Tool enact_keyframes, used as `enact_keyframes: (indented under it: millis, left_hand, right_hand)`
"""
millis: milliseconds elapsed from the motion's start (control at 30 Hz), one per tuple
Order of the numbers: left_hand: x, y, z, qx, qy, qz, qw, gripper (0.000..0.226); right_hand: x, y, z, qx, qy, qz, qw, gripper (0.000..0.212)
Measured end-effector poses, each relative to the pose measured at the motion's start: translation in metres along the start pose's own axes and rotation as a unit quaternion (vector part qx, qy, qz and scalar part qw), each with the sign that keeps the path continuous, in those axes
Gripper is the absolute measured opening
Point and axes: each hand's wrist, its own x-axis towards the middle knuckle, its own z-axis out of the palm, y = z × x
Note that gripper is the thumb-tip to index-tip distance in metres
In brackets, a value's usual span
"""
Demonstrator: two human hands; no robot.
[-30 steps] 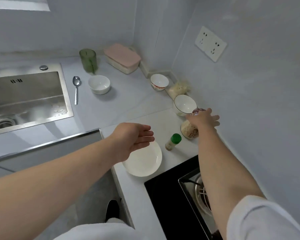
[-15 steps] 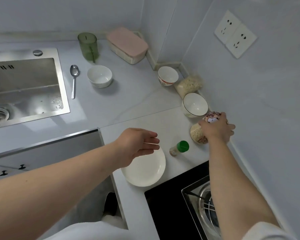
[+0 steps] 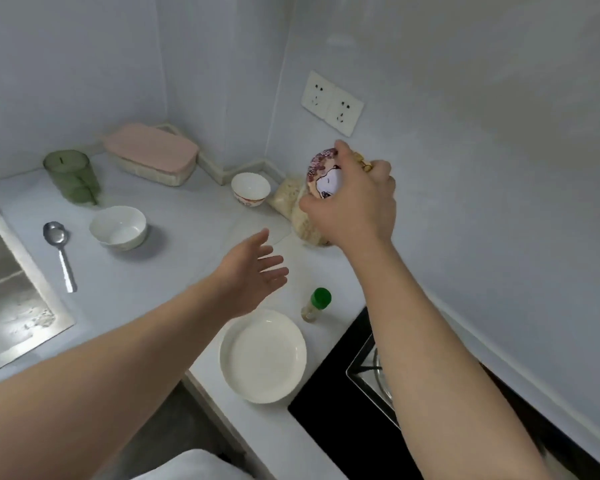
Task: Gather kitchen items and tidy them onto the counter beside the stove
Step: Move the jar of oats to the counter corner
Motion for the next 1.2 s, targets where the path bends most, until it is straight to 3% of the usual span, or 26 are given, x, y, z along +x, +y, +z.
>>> enact_keyframes:
  millis: [167, 300, 533, 667, 833, 1067, 1200]
  left_hand:
    - [-0.015, 0.037, -0.017, -0.024, -0.144, -0.037, 0.989, 0.080]
    - [-0.042, 0.046, -0.027, -0.083, -0.323, -0.074, 0.940, 0.084]
    - [-0.073, 0.012, -0.039, -0.048, -0.353, -0.165, 0.920, 0.069]
    - [-0.086, -0.023, -0.022, -0.026, -0.415, -0.217, 0.883, 0.061]
    - [-0.115, -0.078, 0.011, 0.024, -0.483, -0.318, 0.815, 0.060]
    - [-0.163, -0.156, 0.045, 0.167, -0.524, -0.403, 0.732, 0.069]
    - [-0.199, -0.203, 0.067, 0.188, -0.508, -0.417, 0.730, 0.068]
  right_hand:
    - [-0.039, -0.057, -0.042, 0.048, 0.009, -0.019, 0.999, 0.086]
    - [-0.070, -0.083, -0.056, 0.087, -0.023, -0.010, 0.996, 0.086]
    - [-0.144, -0.083, -0.074, 0.087, -0.008, 0.048, 0.995, 0.088]
    - [-0.188, -0.071, -0.088, 0.113, 0.097, 0.082, 0.985, 0.090]
    - [-0.251, -0.048, -0.108, 0.221, 0.257, 0.158, 0.928, 0.115]
    - [-0.350, 0.006, -0.142, 0.313, 0.306, 0.240, 0.866, 0.128]
    - [-0.402, 0.034, -0.160, 0.302, 0.372, 0.265, 0.837, 0.125]
